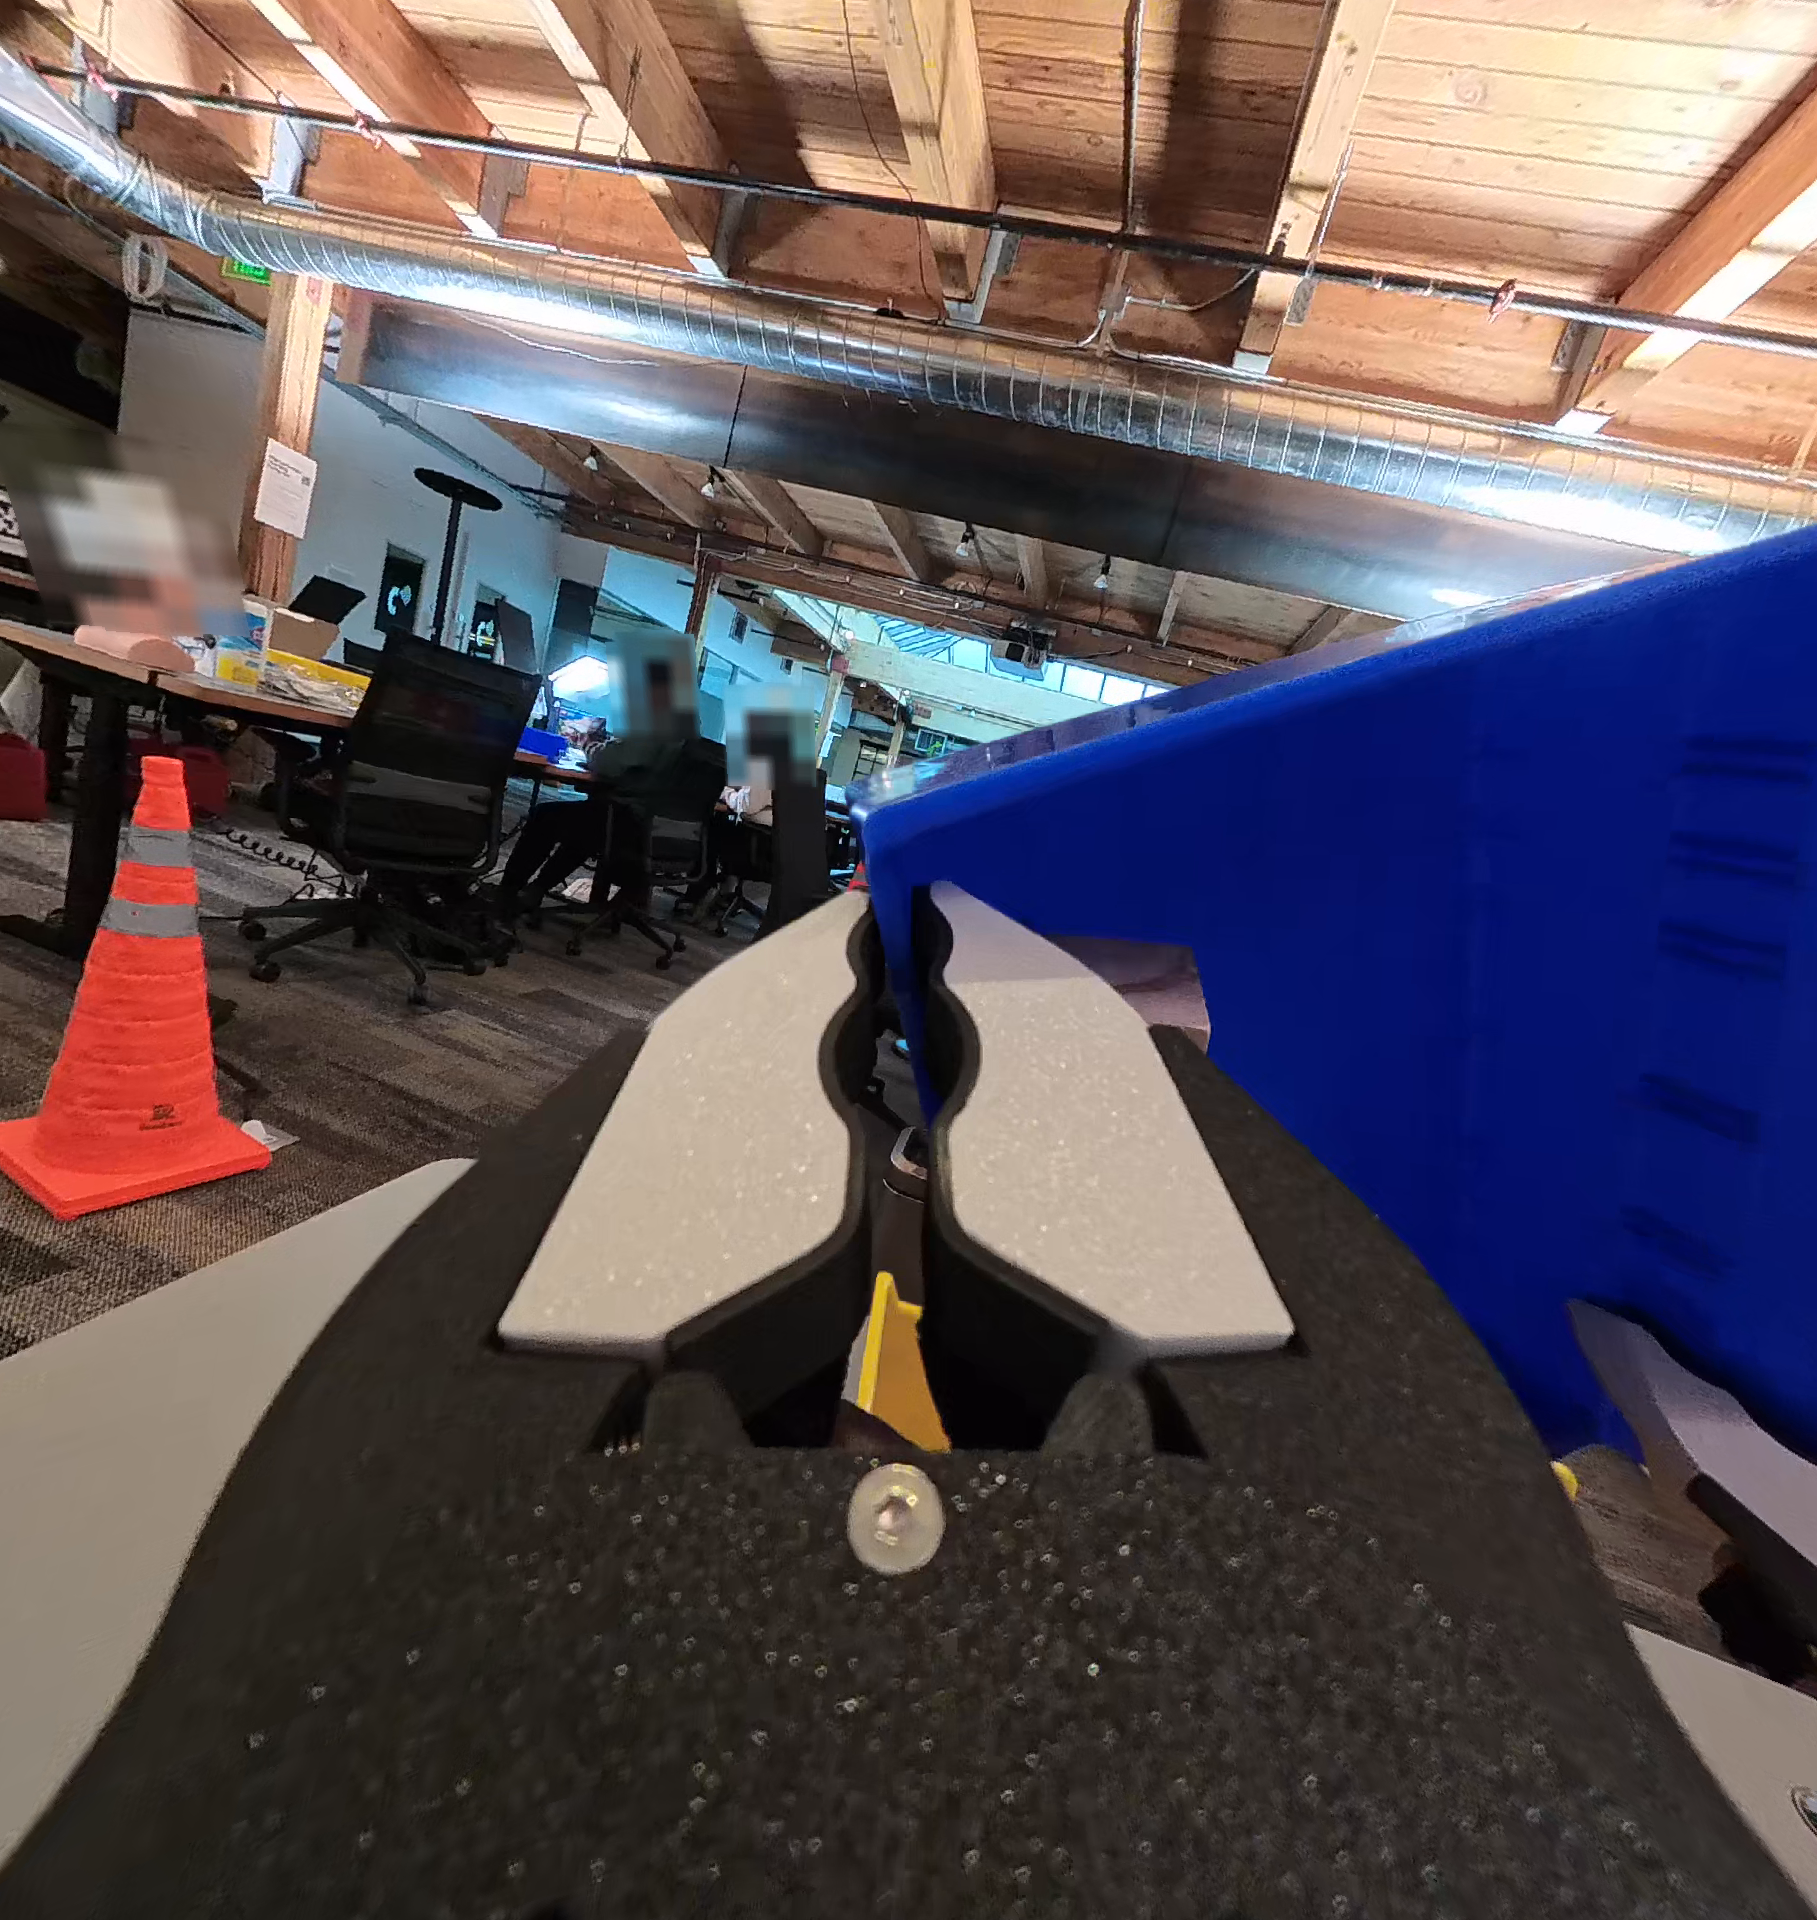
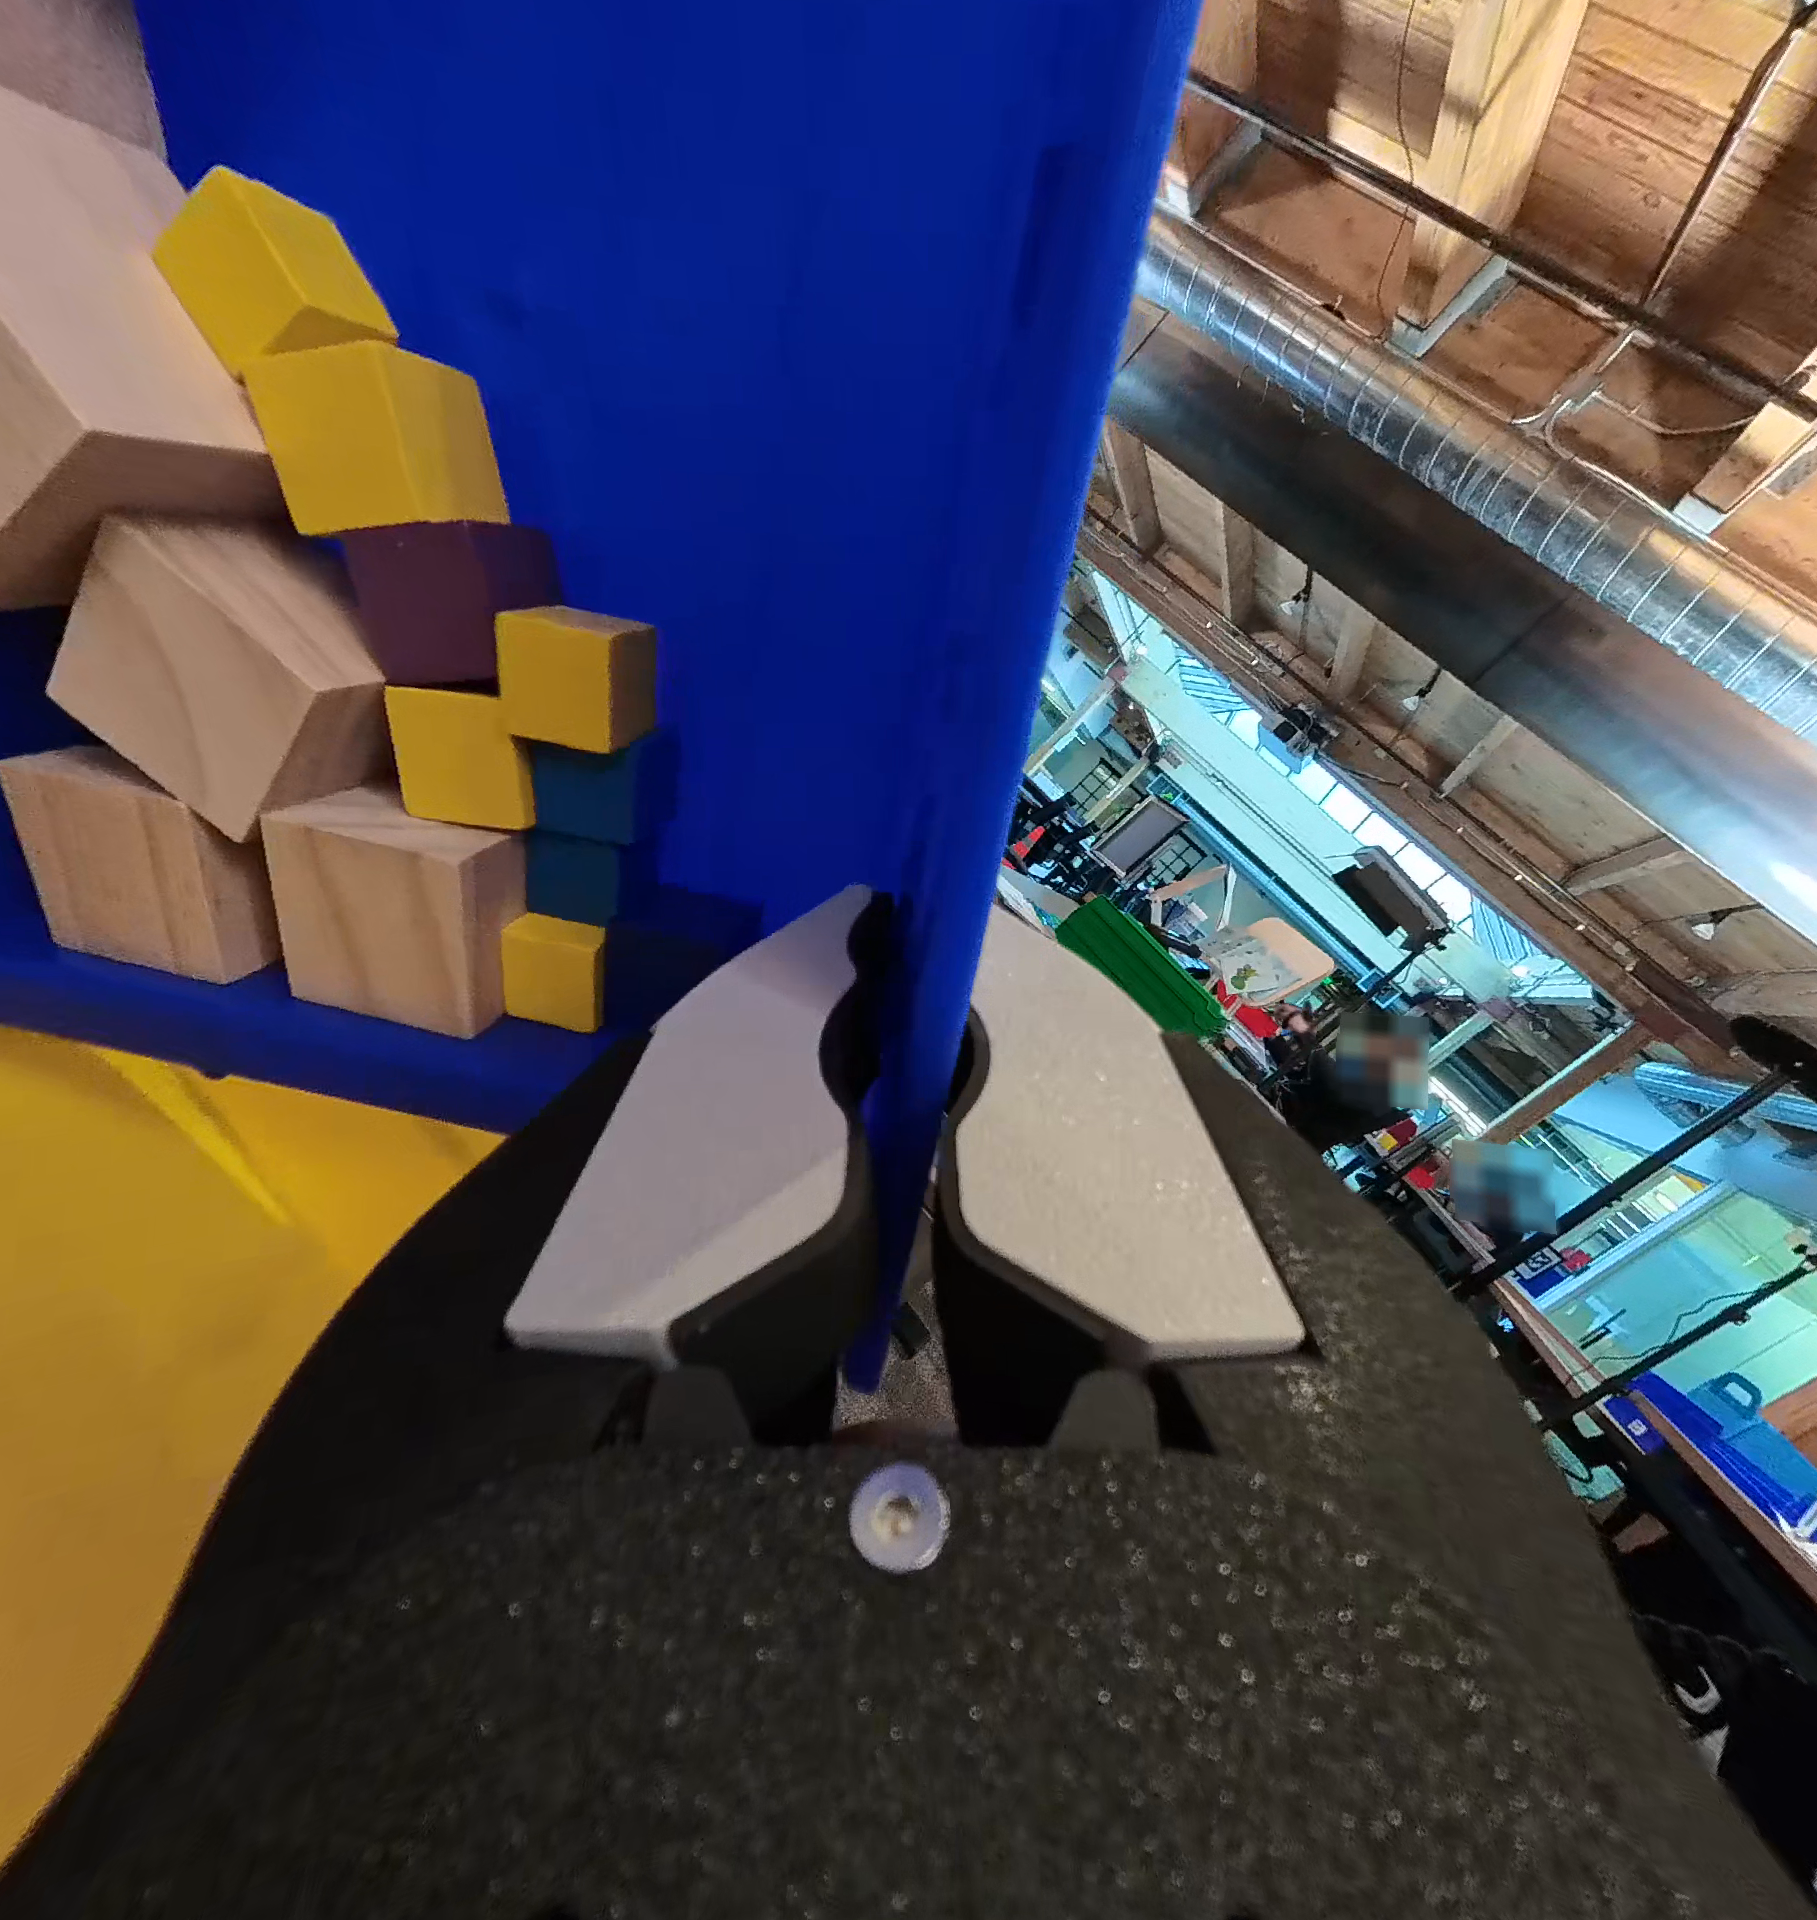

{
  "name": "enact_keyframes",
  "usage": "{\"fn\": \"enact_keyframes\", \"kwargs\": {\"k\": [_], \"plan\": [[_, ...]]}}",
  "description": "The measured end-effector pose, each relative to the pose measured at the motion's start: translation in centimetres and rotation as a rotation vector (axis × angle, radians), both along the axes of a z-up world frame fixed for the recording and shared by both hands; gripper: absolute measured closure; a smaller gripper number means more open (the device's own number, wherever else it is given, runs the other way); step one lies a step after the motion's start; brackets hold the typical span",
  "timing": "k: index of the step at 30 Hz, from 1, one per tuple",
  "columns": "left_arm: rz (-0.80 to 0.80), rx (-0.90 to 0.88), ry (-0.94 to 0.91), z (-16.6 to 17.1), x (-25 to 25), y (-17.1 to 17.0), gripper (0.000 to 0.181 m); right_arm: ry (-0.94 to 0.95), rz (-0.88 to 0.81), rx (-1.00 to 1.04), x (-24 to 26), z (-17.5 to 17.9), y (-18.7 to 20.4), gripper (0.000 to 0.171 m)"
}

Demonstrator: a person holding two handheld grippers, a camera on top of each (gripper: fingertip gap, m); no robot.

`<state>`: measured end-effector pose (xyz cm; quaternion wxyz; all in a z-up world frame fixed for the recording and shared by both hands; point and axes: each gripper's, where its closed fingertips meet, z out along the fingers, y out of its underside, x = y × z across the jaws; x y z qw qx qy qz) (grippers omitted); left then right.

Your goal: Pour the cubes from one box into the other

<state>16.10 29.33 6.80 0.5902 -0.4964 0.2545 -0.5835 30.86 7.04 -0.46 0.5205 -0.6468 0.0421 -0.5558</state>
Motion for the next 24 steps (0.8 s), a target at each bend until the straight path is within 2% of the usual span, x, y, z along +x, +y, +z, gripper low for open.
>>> {"fn": "enact_keyframes", "kwargs": {"k": [19, 24], "plan": [[-0.020, 0.073, -0.058, 1.8, -0.8, -1.3, 0.176, -0.033, 0.002, 0.059, 0.2, 1.3, -0.7, 0.165], [-0.045, 0.020, -0.047, 0.9, -0.2, -1.0, 0.176, -0.045, -0.007, 0.068, 0.0, 1.7, -1.2, 0.165]]}}
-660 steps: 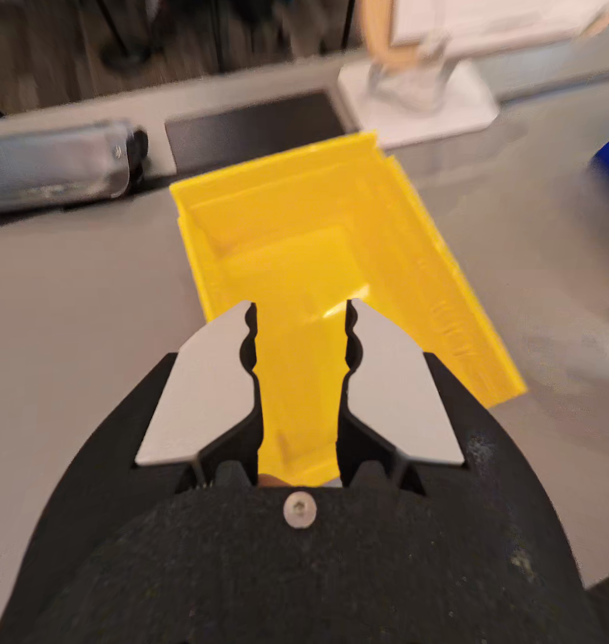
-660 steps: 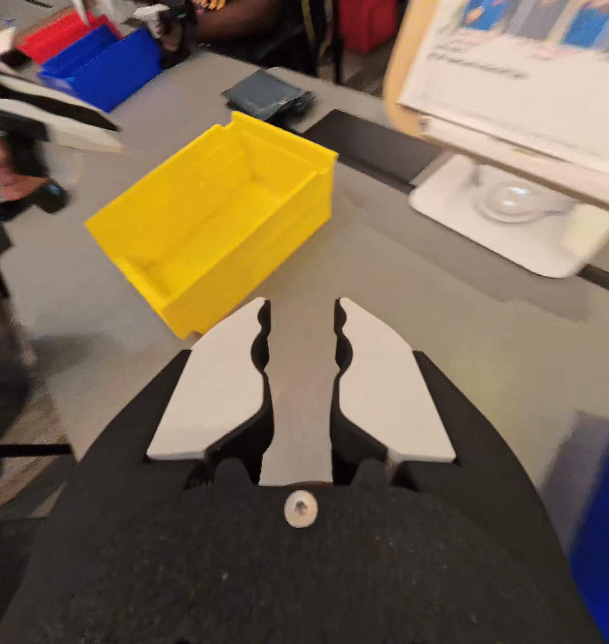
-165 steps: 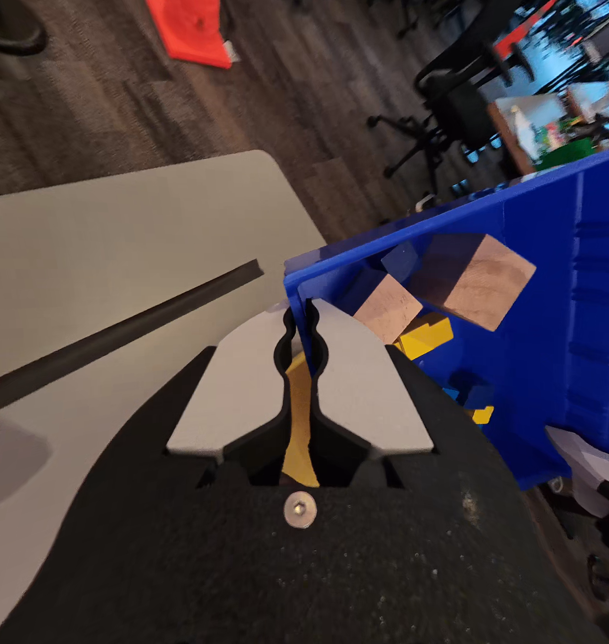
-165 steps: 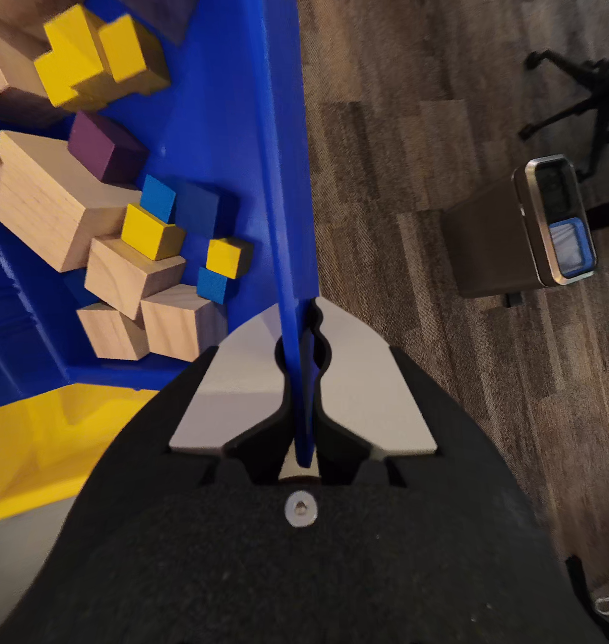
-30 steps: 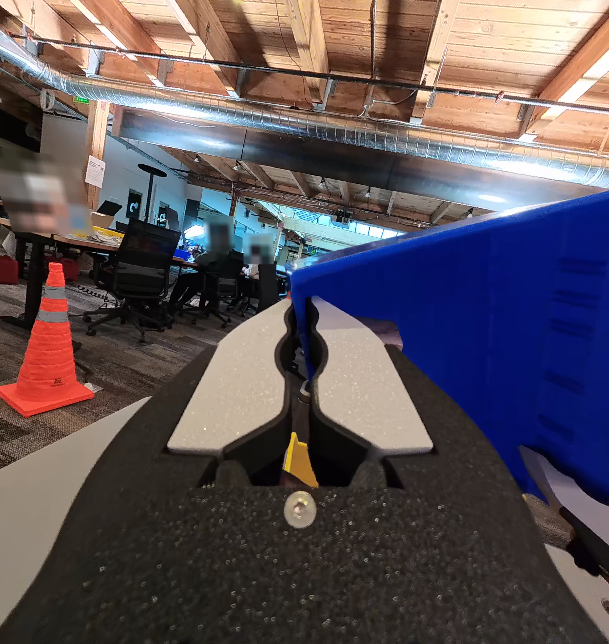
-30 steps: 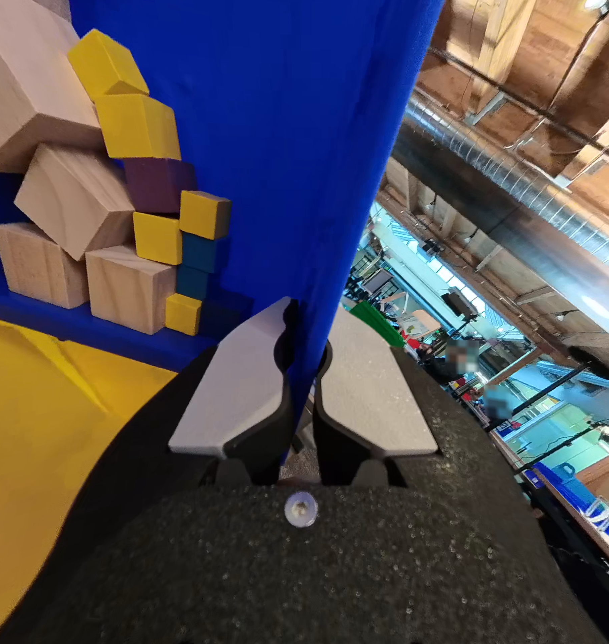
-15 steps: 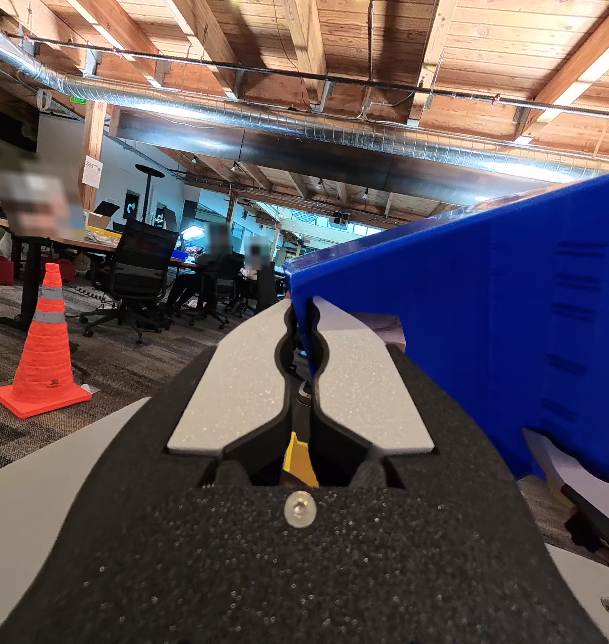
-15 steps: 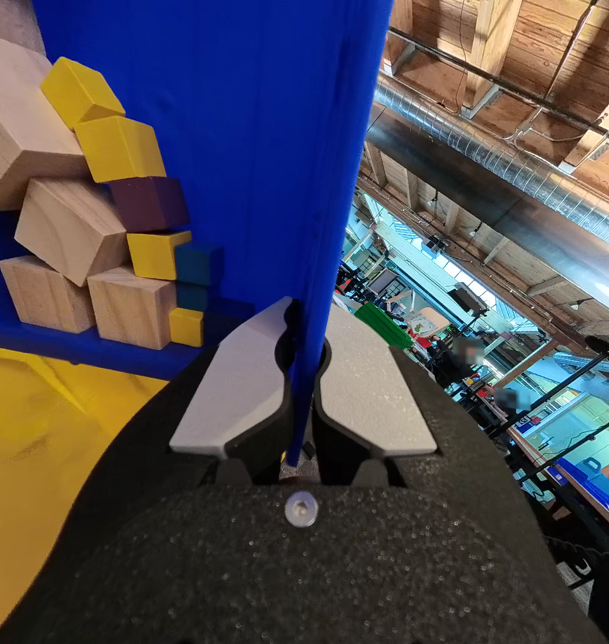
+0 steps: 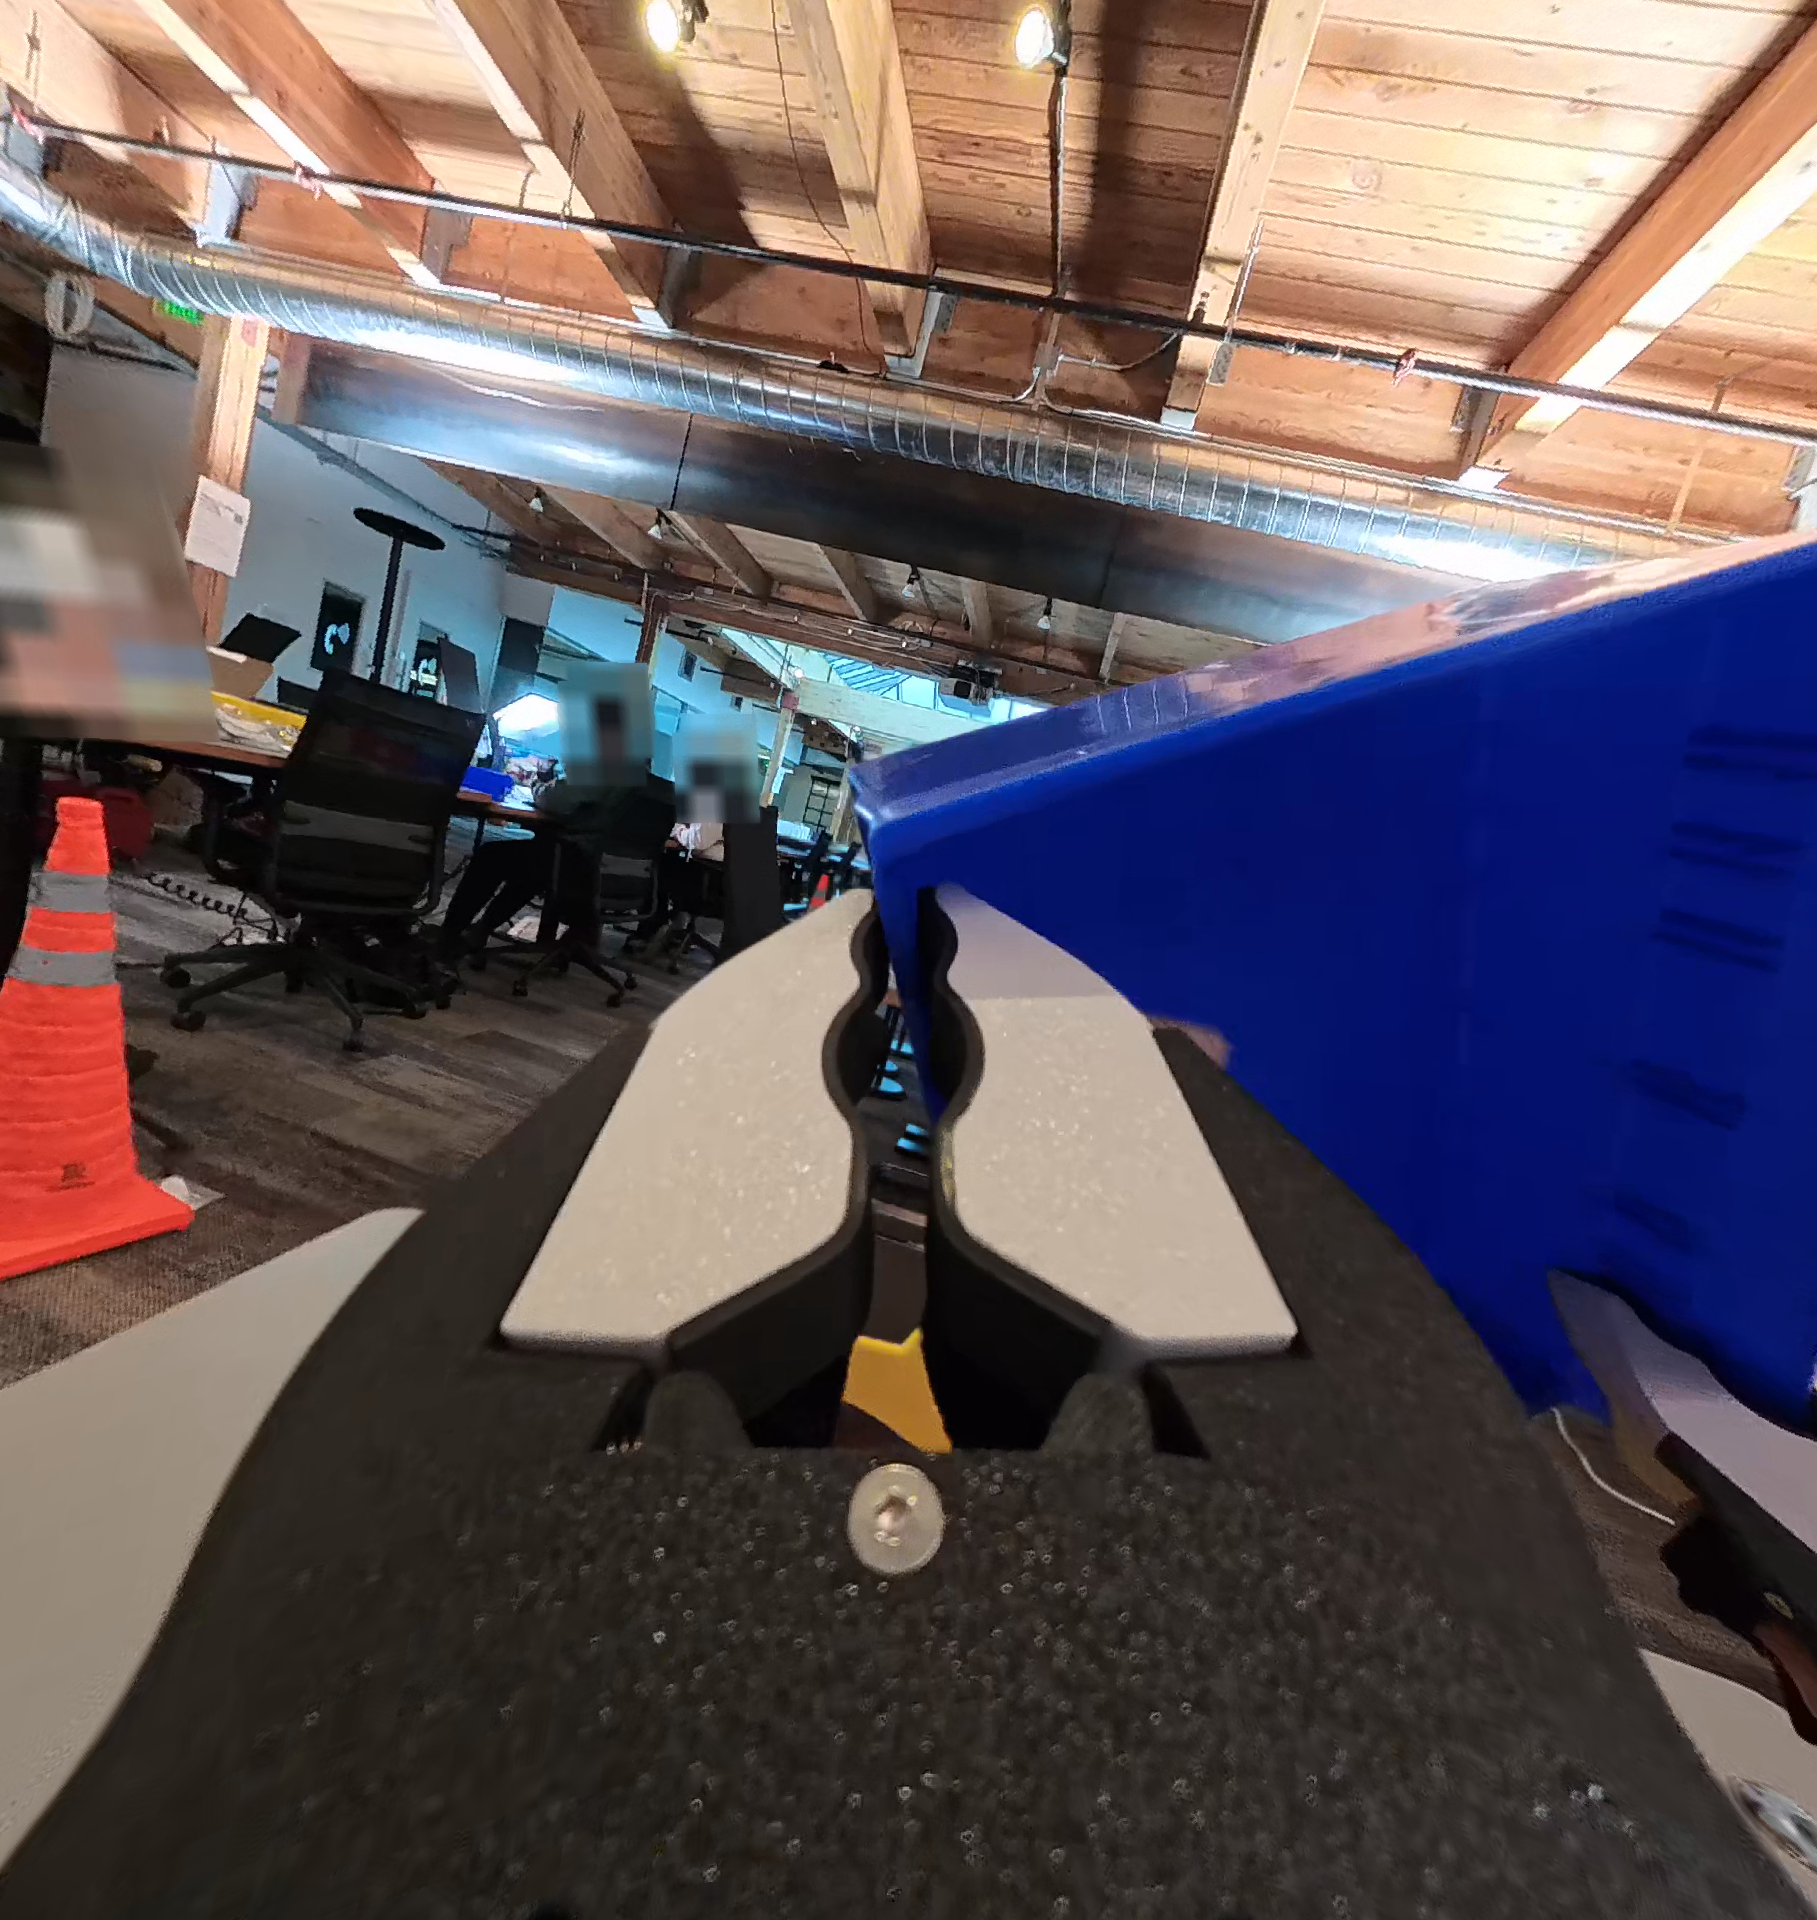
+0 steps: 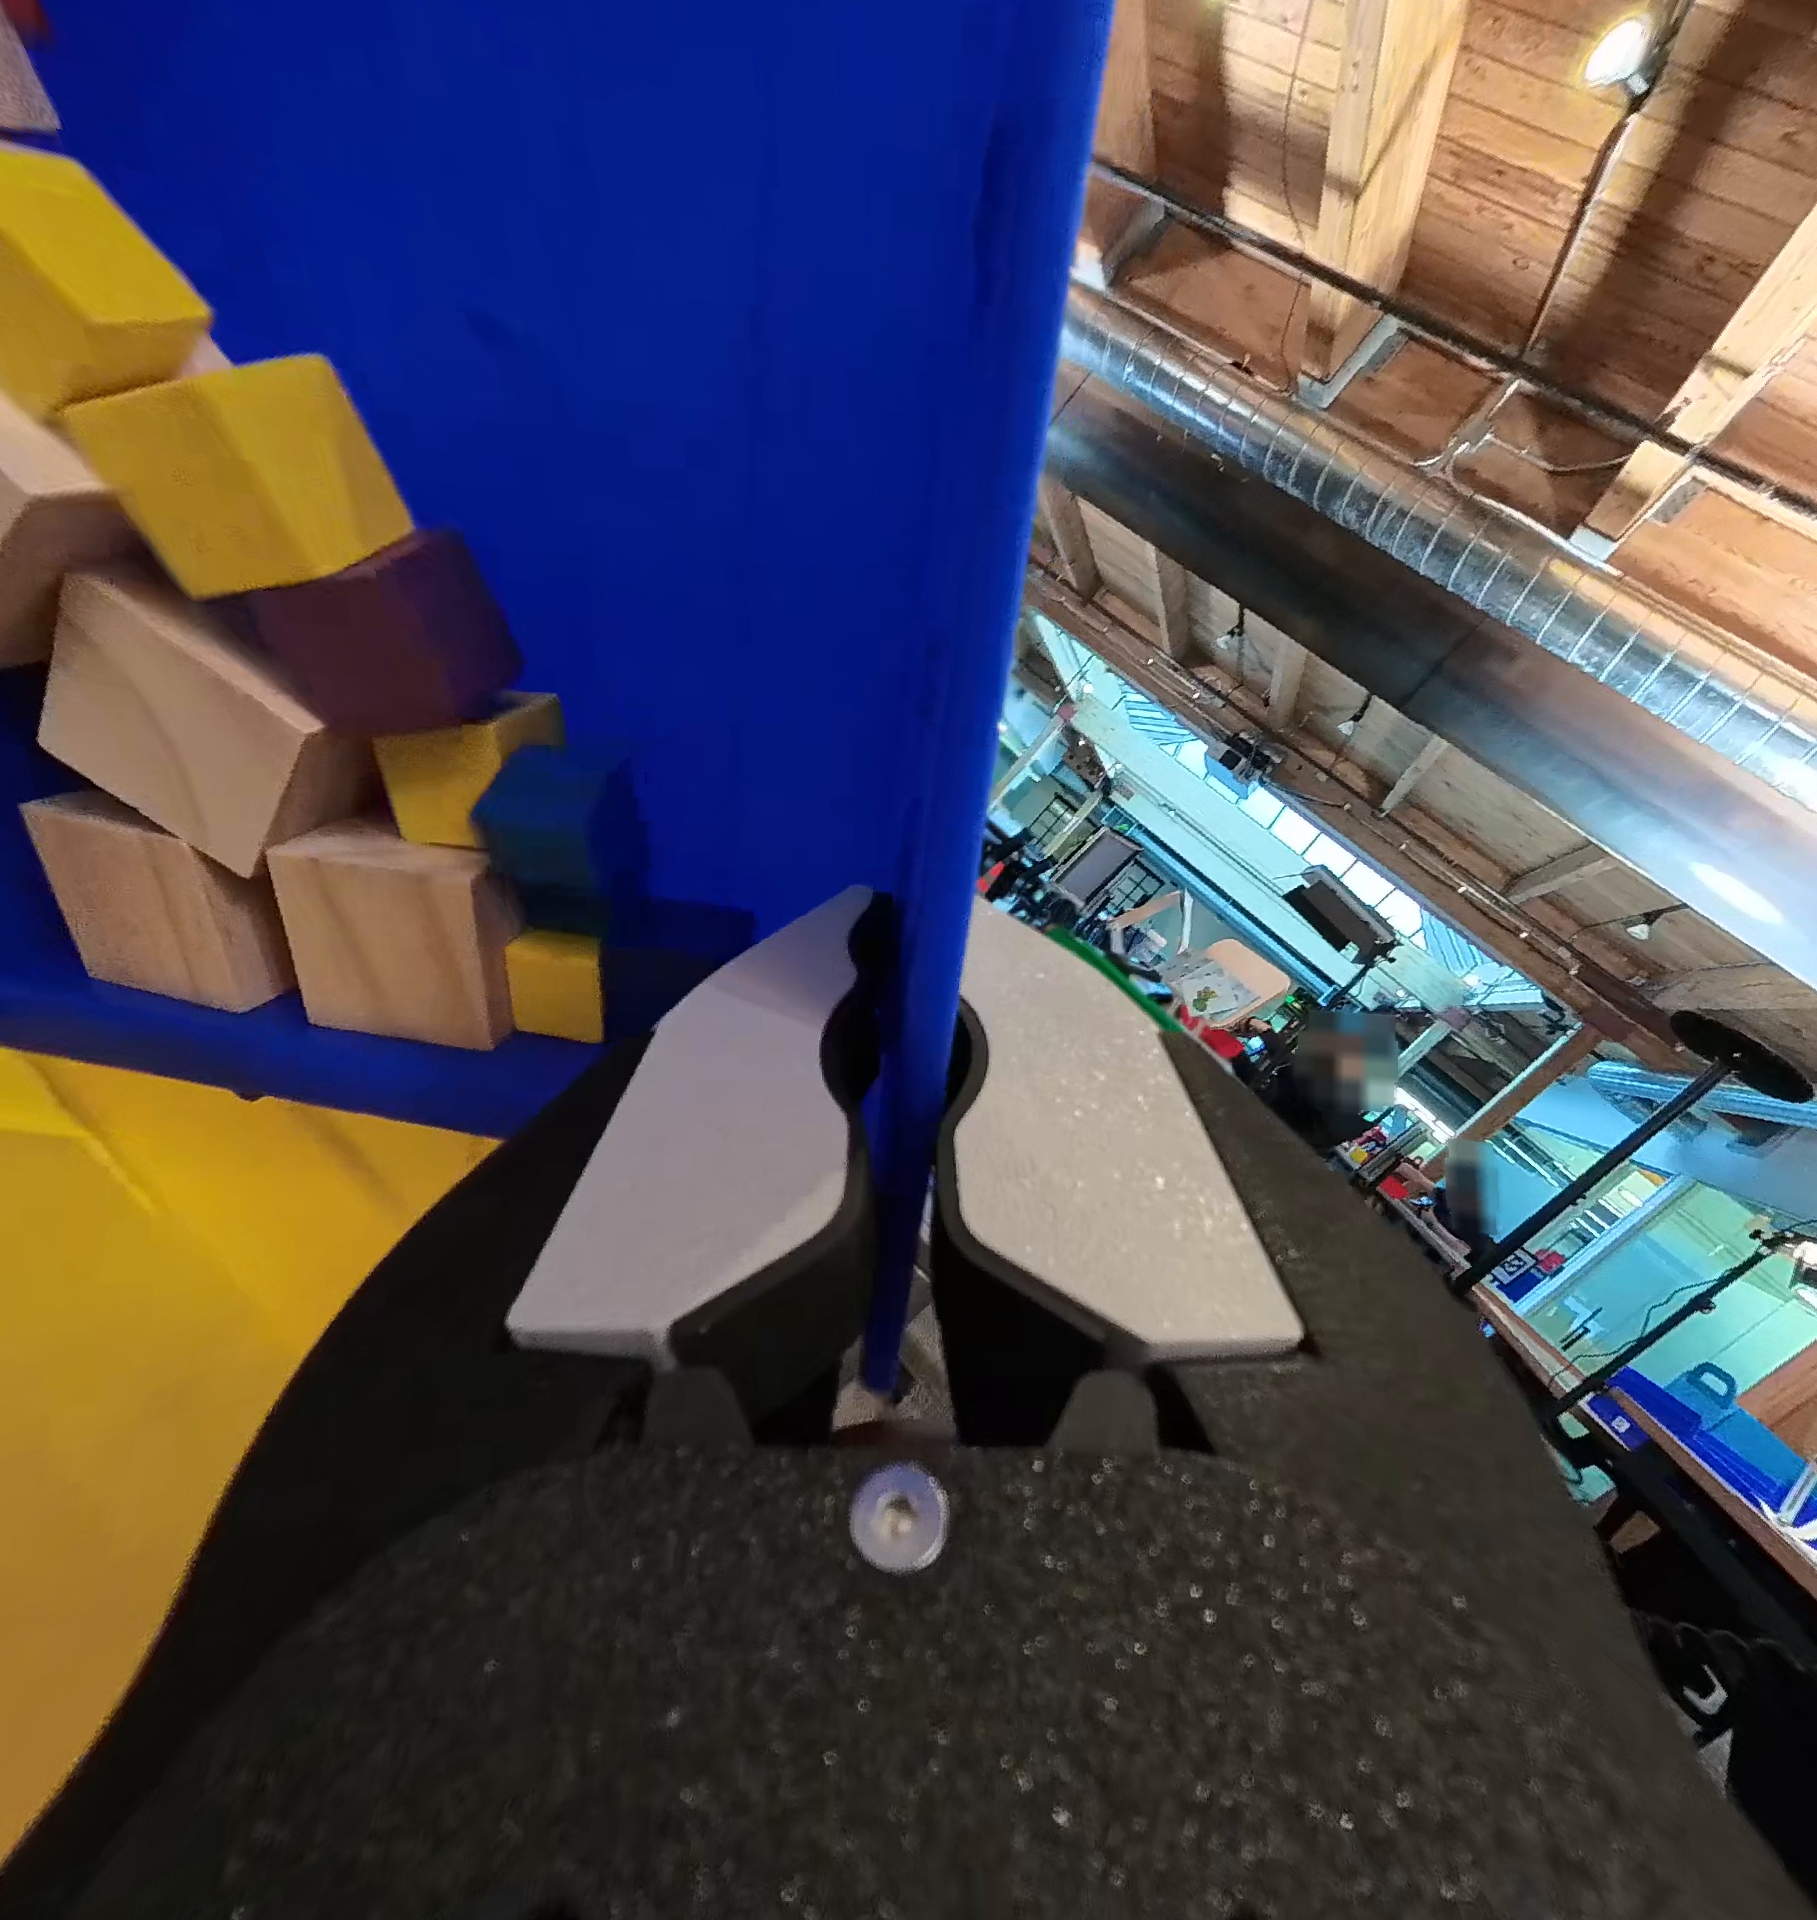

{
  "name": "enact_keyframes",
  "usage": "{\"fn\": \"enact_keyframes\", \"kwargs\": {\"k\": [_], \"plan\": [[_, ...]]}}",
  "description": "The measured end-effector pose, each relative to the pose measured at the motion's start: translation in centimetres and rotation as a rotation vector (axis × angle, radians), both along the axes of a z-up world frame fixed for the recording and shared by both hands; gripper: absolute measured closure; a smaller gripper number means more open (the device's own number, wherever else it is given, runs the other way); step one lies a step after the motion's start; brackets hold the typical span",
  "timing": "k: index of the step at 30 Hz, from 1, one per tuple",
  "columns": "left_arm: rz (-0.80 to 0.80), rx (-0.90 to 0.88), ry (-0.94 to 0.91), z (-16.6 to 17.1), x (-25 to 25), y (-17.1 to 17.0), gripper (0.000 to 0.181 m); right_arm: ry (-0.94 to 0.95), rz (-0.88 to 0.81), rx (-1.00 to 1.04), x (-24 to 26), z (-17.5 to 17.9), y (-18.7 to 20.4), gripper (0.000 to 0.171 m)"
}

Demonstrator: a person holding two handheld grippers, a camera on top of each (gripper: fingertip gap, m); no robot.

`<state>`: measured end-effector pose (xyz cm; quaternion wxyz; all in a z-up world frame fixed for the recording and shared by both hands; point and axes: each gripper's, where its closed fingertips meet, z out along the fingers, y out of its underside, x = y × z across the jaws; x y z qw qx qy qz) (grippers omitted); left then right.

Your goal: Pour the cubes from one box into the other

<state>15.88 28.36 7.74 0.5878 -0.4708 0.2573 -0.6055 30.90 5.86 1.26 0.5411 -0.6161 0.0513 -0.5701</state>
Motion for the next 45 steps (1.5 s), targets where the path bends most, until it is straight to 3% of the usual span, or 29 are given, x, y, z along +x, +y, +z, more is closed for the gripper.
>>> {"fn": "enact_keyframes", "kwargs": {"k": [11, 45], "plan": [[0.002, -0.028, 0.179, -2.1, 1.7, 1.2, 0.175, 0.079, -0.007, -0.088, 0.2, -2.5, 0.7, 0.165], [0.080, 0.158, -0.109, 5.2, -2.5, -2.1, 0.176, -0.204, 0.025, 0.115, 0.3, 4.0, 0.3, 0.165]]}}
